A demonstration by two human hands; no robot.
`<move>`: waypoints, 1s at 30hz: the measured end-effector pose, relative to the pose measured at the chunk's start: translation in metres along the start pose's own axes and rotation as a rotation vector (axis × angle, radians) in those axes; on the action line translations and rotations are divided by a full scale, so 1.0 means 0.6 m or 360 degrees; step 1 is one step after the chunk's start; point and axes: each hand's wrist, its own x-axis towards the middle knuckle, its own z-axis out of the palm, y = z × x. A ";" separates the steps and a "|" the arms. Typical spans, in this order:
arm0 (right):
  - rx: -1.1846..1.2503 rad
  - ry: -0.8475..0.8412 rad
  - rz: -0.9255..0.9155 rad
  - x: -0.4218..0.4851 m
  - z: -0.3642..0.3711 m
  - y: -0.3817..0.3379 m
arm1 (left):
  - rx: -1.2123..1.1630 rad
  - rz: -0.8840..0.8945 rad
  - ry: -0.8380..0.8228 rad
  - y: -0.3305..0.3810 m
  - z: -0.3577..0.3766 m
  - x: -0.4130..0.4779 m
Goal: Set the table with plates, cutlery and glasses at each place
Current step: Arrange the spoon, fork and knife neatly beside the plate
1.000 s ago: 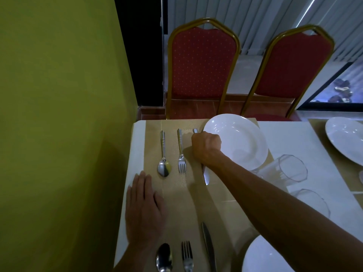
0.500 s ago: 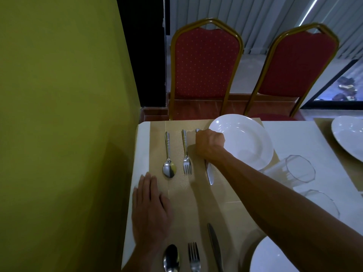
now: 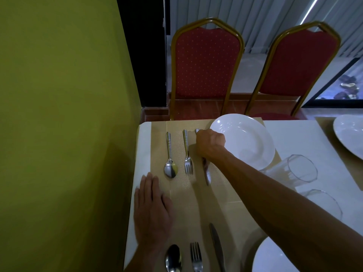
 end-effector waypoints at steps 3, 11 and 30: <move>-0.0004 0.0006 -0.0008 0.002 0.003 0.001 | -0.0001 0.0009 0.0018 -0.002 0.001 0.001; 0.0005 0.0007 -0.0026 0.005 0.006 0.004 | 0.0005 -0.0005 0.0024 -0.002 0.004 0.002; 0.0343 0.0028 0.0178 -0.283 -0.033 0.050 | -0.0128 0.0027 -0.0100 0.001 -0.026 -0.006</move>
